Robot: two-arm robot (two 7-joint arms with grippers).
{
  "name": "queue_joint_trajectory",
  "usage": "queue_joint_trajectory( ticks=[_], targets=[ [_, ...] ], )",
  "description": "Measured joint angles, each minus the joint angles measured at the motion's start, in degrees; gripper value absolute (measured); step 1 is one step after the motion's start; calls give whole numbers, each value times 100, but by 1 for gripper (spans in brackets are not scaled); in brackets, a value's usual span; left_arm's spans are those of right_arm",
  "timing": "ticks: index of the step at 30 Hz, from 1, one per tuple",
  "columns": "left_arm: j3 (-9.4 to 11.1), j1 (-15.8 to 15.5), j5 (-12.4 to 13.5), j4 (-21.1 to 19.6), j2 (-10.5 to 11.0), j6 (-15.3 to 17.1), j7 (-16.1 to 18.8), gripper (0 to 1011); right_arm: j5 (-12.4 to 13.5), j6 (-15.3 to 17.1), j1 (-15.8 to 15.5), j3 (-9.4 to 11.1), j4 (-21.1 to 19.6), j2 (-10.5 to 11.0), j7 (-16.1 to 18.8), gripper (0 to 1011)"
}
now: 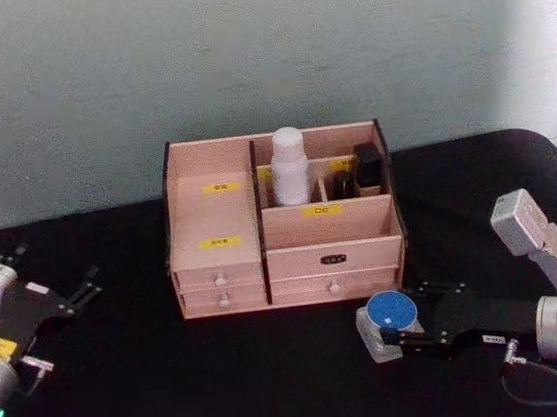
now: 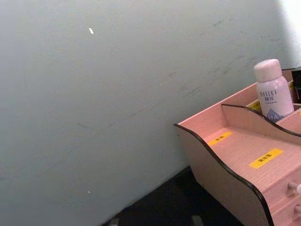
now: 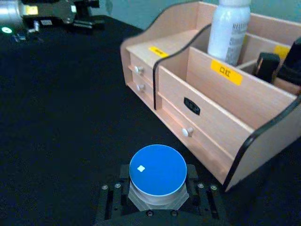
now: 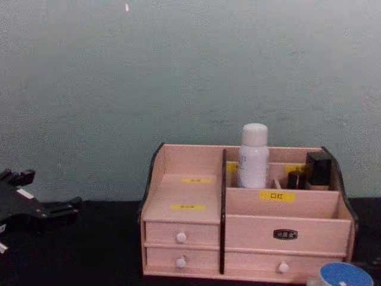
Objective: Pick up the facial cleanser and watermelon frost from the table and place them into the tiered storage box.
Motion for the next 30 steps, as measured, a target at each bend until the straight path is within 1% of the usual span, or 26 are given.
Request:
queue_joint_trajectory(
  ticks=[7, 13, 20, 26, 29, 30],
  targets=[
    [0, 0, 0, 0, 0, 0, 0, 1001, 69, -118, 38, -7, -78, 28, 116, 706],
    [0, 0, 0, 0, 0, 0, 0, 1001, 96, -197, 142, -71, -124, 2, 218, 707],
    [0, 0, 0, 0, 0, 0, 0, 1001, 90, -344, 412, -203, -95, -143, 360, 706],
    [0, 0, 0, 0, 0, 0, 0, 1001, 28, -501, 735, -338, 10, -362, 421, 707],
    [0, 0, 0, 0, 0, 0, 0, 1001, -2, -528, 843, -389, 55, -442, 427, 707],
    [0, 0, 0, 0, 0, 0, 0, 1001, -22, -533, 926, -426, 94, -498, 427, 706]
  ],
)
